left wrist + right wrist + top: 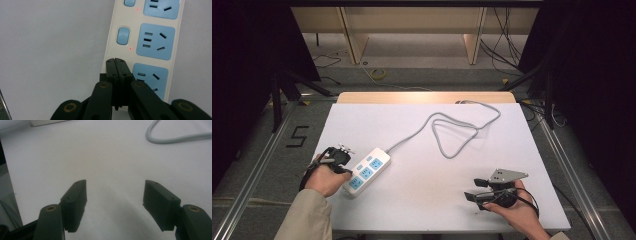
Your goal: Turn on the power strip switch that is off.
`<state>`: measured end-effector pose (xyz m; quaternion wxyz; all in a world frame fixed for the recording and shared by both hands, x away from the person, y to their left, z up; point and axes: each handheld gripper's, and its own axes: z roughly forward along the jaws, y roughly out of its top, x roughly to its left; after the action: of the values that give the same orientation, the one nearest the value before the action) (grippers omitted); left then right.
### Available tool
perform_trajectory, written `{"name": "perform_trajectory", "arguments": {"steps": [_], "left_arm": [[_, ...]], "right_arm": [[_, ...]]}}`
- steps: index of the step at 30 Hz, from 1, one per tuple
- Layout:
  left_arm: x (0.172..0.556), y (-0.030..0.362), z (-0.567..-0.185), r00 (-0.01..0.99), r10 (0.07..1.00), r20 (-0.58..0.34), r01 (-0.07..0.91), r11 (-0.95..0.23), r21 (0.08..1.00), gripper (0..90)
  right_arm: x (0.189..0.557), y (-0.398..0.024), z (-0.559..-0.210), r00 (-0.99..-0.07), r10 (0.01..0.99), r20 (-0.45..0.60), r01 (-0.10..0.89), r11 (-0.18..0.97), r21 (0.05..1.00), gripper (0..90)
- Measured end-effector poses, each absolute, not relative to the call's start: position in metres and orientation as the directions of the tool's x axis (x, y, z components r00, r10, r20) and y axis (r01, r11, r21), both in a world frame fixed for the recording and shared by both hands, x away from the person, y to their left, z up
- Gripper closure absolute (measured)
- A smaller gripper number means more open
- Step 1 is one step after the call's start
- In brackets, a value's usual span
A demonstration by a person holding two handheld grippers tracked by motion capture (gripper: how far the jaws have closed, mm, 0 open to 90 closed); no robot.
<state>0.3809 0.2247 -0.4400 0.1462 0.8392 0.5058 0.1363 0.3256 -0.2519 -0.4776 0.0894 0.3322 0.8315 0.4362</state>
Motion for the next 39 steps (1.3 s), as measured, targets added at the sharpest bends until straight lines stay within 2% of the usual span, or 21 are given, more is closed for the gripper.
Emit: {"name": "perform_trajectory", "arguments": {"steps": [19, 39], "left_arm": [[0.3811, 0.2287, -0.4414, 0.442, 0.896, 0.048, 0.817, -0.424, 0.390, 89.9], [0.3807, 0.2287, -0.4415, 0.455, 0.889, 0.056, 0.808, -0.438, 0.395, 89.7]], "right_arm": [[0.3255, -0.2513, -0.4777, -0.764, 0.629, 0.144, 0.475, 0.398, 0.785, 36.3], [0.3257, -0.2509, -0.4777, -0.766, 0.626, 0.144, 0.474, 0.400, 0.785, 36.3]]}}
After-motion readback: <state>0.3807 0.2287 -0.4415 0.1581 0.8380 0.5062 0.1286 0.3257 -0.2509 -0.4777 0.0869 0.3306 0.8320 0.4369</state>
